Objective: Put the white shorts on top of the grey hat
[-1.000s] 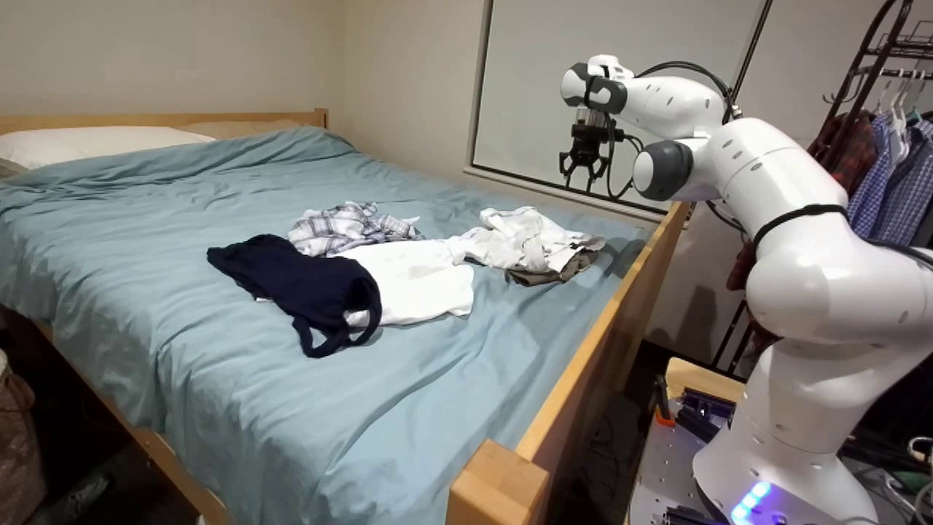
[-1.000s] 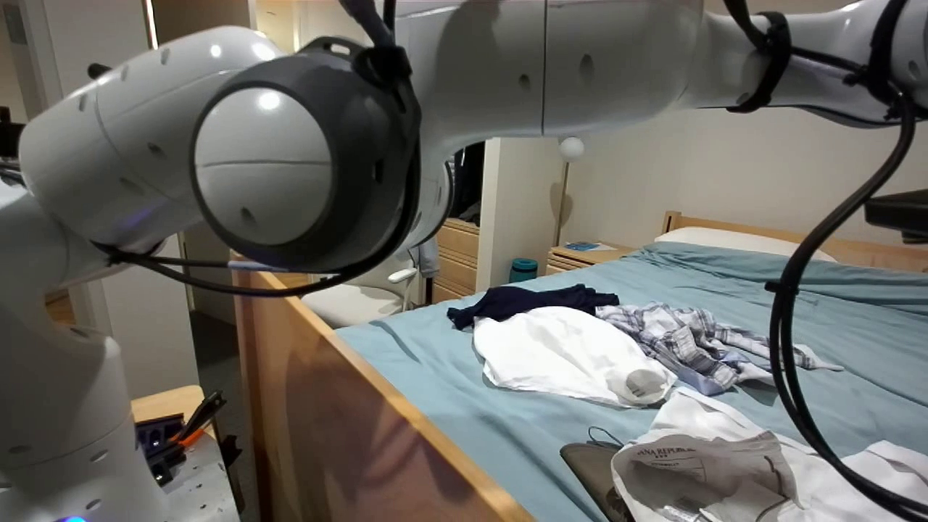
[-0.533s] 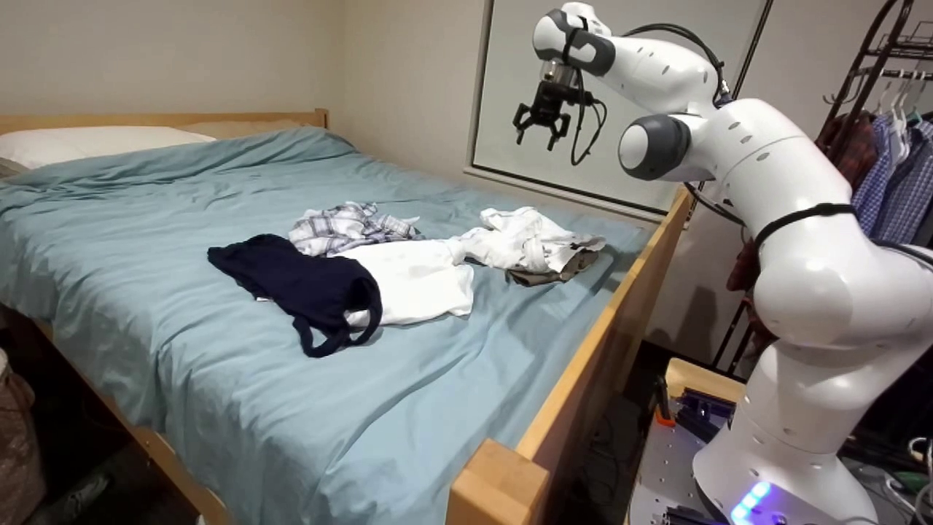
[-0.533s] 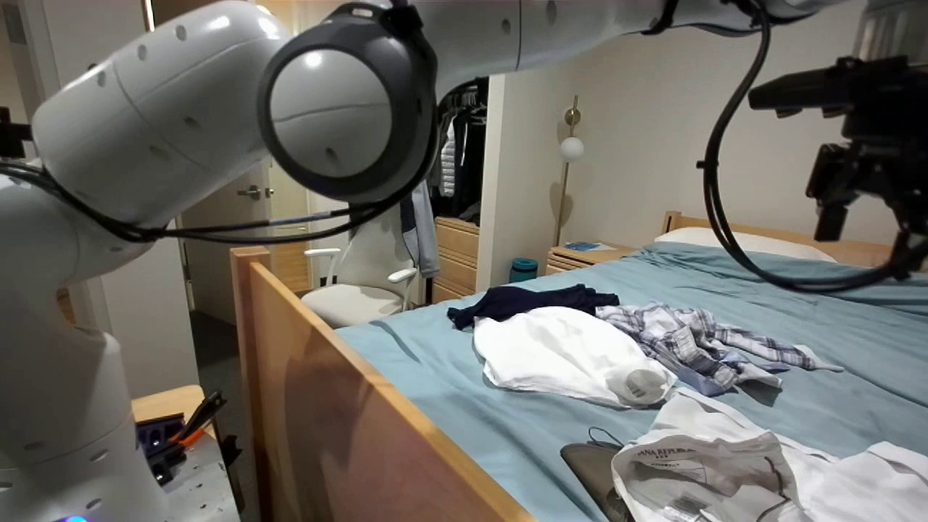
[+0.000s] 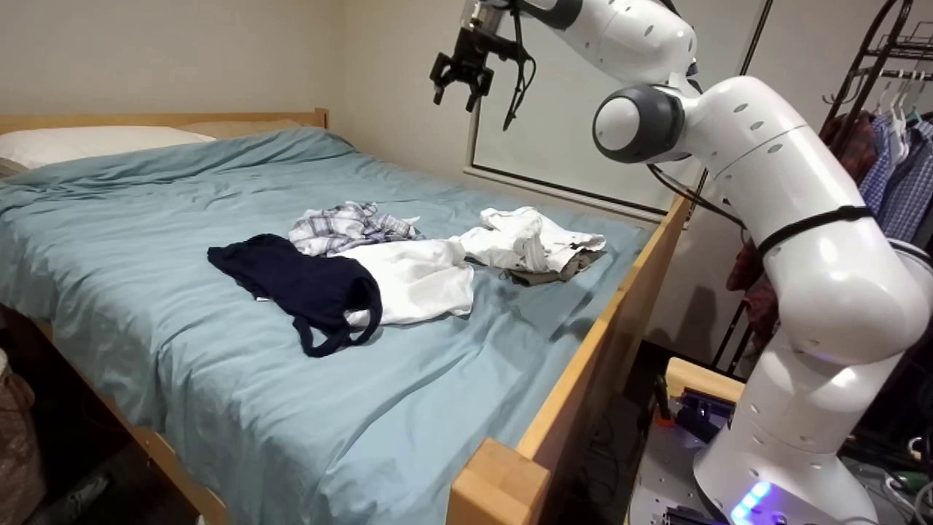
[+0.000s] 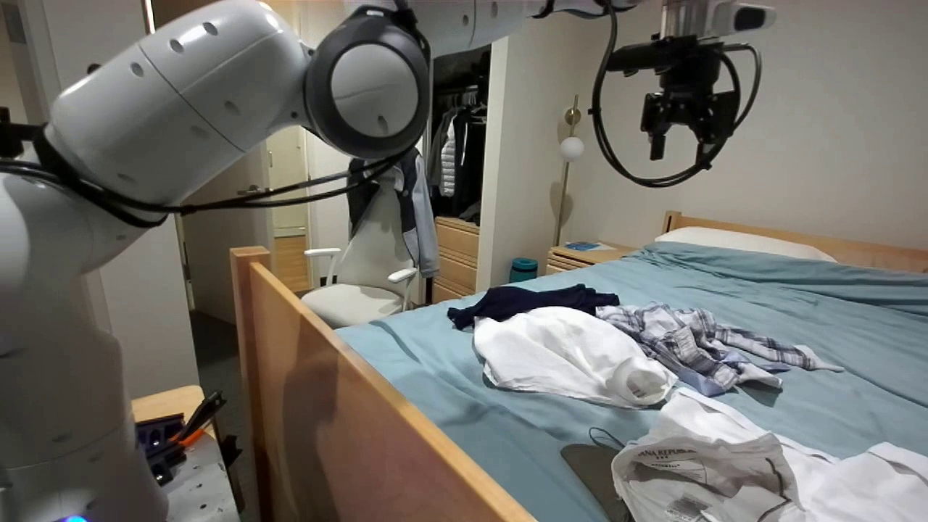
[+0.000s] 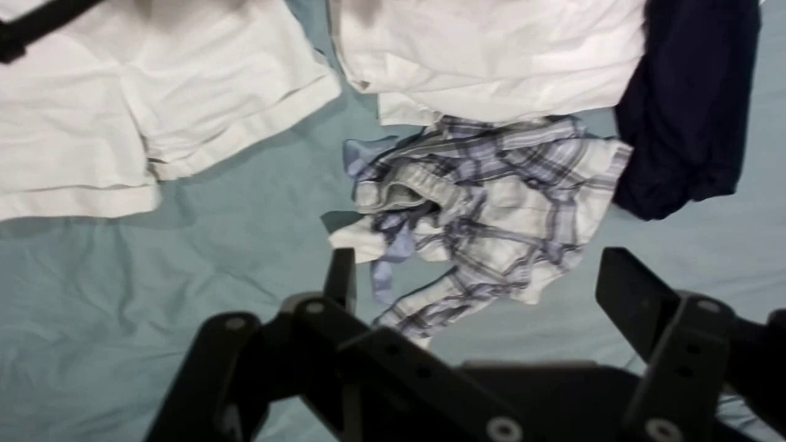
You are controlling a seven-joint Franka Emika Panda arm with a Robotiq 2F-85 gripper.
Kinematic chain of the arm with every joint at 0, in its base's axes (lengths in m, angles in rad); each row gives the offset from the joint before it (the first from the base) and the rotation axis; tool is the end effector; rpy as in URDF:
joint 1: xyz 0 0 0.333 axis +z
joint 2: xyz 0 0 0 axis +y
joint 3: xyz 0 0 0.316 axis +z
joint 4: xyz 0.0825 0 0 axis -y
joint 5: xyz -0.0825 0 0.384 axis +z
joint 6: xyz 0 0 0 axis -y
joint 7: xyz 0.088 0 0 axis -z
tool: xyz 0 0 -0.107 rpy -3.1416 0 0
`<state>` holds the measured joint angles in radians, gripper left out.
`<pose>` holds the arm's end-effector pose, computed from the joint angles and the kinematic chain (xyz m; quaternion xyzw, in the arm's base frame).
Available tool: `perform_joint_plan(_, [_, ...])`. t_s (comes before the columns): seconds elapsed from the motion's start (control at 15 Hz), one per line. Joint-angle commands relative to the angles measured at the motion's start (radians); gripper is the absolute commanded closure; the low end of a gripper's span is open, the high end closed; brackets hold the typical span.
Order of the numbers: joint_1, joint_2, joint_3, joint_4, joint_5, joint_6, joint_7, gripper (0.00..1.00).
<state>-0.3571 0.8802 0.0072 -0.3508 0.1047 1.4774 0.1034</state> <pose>0.6999 -0.2463 0.5948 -0.9677 0.2133 -0.1285 0.0382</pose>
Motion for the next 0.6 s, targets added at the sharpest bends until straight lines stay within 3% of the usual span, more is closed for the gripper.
perform_joint_plan(0.0, [0.082,-0.035,0.015,-0.016,-0.005,-0.015,-0.111,0.0])
perform_joint_plan(0.13, [0.114,-0.035,0.023,-0.014,-0.003,-0.003,-0.185,0.0])
perform_joint_plan(0.2, [0.114,-0.029,0.008,-0.02,-0.003,0.008,-0.101,0.0])
perform_joint_plan(0.53, [0.126,-0.031,0.01,-0.019,-0.004,0.008,-0.153,0.0])
